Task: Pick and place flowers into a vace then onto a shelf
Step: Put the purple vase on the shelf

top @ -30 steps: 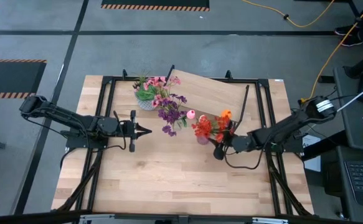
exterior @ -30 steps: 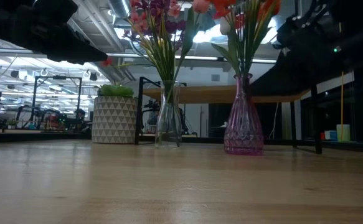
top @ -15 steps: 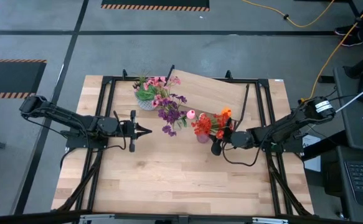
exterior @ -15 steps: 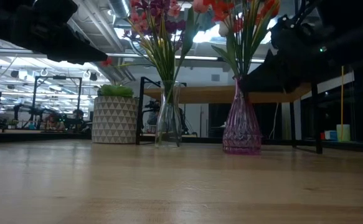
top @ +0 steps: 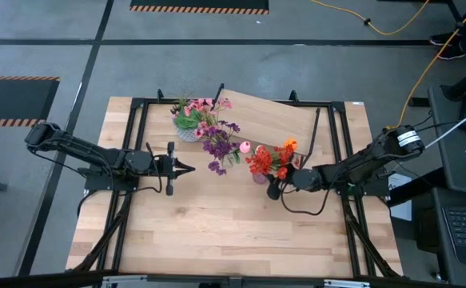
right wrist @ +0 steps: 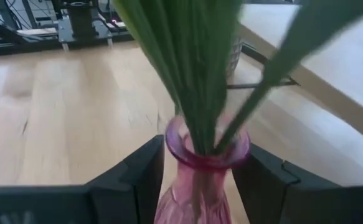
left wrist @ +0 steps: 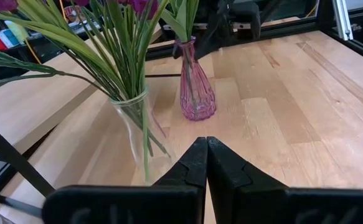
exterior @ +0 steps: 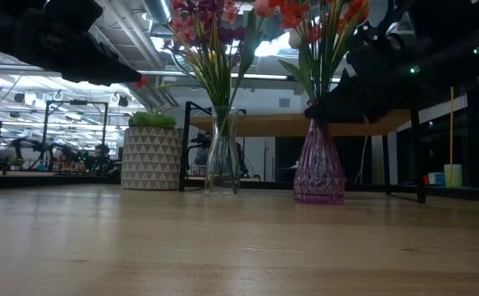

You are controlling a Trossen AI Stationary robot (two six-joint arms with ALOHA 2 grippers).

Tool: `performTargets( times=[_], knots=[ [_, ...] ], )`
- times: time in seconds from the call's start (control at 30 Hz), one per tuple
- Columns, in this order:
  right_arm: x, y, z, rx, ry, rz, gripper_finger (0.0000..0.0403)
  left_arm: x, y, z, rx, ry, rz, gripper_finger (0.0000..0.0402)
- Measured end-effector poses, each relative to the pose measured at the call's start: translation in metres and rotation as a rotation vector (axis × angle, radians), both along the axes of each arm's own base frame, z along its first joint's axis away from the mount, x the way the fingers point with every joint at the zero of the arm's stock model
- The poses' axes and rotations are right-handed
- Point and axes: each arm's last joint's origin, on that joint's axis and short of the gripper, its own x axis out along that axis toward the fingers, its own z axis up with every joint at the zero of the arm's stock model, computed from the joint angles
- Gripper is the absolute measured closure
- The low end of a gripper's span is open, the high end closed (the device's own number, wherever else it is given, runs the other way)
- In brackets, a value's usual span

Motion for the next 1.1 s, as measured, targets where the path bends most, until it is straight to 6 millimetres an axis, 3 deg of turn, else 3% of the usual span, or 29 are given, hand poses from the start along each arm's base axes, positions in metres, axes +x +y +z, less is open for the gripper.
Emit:
performTargets(
  times=[0.17,0.43,0.7,1.1],
  knots=[
    [0.004,-0.001,0.004,-0.015,-0.005,-0.004,0.0228,0.0,0.0,0.0,0.0,0.001,0.0,0.0398],
    [0.004,-0.001,0.003,-0.016,0.004,-0.004,0.0304,-0.001,0.0,-0.002,0.005,0.026,0.0,0.0399],
    [0.005,-0.001,0.005,-0.003,-0.014,0.012,0.0304,-0.001,0.0,-0.002,0.005,0.026,0.0,0.0399],
    [-0.007,0.011,0.028,0.027,-0.076,0.105,0.0304,-0.001,0.0,-0.002,0.005,0.026,0.0,0.0399]
  ],
)
